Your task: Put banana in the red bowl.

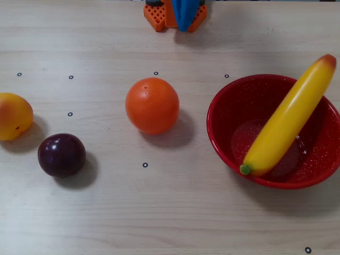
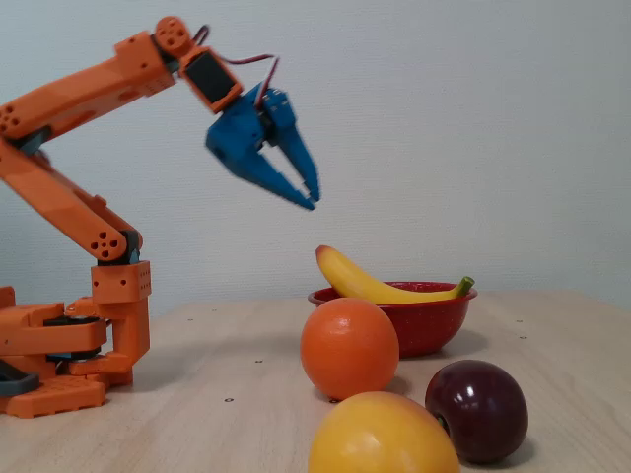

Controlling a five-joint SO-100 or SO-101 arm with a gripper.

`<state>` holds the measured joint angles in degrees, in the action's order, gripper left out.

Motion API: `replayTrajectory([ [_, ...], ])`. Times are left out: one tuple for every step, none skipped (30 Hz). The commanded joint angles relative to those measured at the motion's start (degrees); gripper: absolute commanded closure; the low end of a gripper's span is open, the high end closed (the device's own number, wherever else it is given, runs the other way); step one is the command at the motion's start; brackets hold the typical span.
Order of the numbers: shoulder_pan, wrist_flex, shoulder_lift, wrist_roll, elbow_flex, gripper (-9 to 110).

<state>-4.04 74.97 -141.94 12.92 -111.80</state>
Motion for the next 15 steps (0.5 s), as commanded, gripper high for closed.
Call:
replayTrajectory([
  [-0.09,-1.05,-6.59,-1.67,-2.37,102],
  [-0.35,-1.58,-8.53,-2.20,-5.01,102],
  [-0.70,-2.29,-10.55,-2.72,-7.73,102],
  [-1.05,-2.81,-12.66,-3.34,-10.72,102],
  [-1.32,-3.52,-14.41,-4.04,-13.54,102],
  [-1.41,-4.39,-16.08,-4.75,-16.44,102],
  [-1.58,-5.27,-17.75,-5.36,-19.25,102],
  [-1.67,-6.59,-19.51,-5.89,-22.59,102],
  [-1.76,-7.82,-21.18,-6.50,-25.31,102],
  [-1.76,-8.79,-22.59,-7.29,-27.60,102],
  [-1.76,-10.11,-23.82,-8.00,-30.15,102],
  [-1.85,-11.43,-24.87,-8.53,-32.26,102],
  [-1.76,-13.01,-26.10,-9.23,-34.72,102],
  [-1.67,-14.77,-27.33,-10.11,-37.00,102],
  [-1.67,-16.26,-28.39,-10.81,-39.02,102],
])
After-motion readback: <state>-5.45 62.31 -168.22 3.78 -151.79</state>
